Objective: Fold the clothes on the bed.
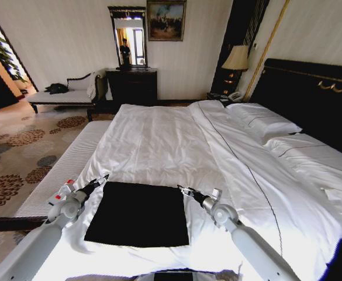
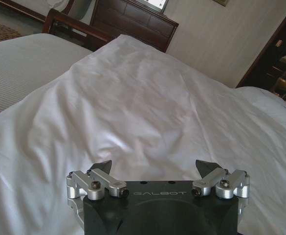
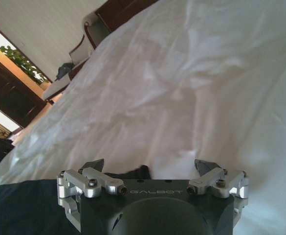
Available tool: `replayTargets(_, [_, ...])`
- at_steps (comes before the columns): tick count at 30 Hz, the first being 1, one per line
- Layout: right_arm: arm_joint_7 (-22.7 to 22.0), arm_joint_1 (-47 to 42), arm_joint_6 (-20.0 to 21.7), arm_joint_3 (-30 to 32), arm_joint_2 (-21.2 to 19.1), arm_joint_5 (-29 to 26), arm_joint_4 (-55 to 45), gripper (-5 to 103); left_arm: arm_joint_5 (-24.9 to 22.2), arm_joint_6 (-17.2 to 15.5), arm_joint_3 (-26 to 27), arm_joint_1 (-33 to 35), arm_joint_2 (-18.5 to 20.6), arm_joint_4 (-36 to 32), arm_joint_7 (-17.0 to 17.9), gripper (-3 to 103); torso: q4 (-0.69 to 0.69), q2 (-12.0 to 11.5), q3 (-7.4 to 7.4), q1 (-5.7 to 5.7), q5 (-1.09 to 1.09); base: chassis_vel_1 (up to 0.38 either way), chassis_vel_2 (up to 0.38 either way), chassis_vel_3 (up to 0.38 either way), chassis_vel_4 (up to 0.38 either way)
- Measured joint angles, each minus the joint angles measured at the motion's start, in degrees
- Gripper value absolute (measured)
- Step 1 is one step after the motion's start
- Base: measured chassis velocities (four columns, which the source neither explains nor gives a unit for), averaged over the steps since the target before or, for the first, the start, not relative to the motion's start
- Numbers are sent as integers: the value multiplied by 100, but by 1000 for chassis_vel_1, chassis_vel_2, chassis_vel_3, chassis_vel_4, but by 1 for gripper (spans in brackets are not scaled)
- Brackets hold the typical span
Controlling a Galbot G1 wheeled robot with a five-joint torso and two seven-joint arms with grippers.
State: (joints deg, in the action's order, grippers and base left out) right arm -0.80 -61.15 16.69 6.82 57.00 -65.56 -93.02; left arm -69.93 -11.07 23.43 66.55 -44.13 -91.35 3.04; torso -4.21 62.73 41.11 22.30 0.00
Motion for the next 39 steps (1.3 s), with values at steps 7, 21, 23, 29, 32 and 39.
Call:
replayTargets(7, [35,47,62,-52,84,-12,161,97,-27,8,-93,-113,39,32,13,98,0,0,0,-1,0,0,0,0,0])
replayTargets(21, [20,102,102,-145,160,-54,329,68,-13,16,-19,0,24,-28,30,98,0,0,0,-1,0,0,0,0,0])
replayTargets(23, [16,90,102,-152,158,-50,303,63,2,18,-13,4,18,-29,30,98,0,0,0,-1,0,0,0,0,0])
replayTargets(29, [-2,71,107,-211,181,-27,244,41,3,22,18,10,-25,-27,32,98,0,0,0,-1,0,0,0,0,0])
replayTargets(32, [-10,67,108,-218,177,-23,241,25,0,24,40,13,-37,-10,37,98,0,0,0,-1,1,0,0,0,0])
replayTargets(39, [-82,34,108,-206,139,-61,88,4,7,14,-62,-99,-94,83,54,98,1,0,0,-1,0,0,0,0,0])
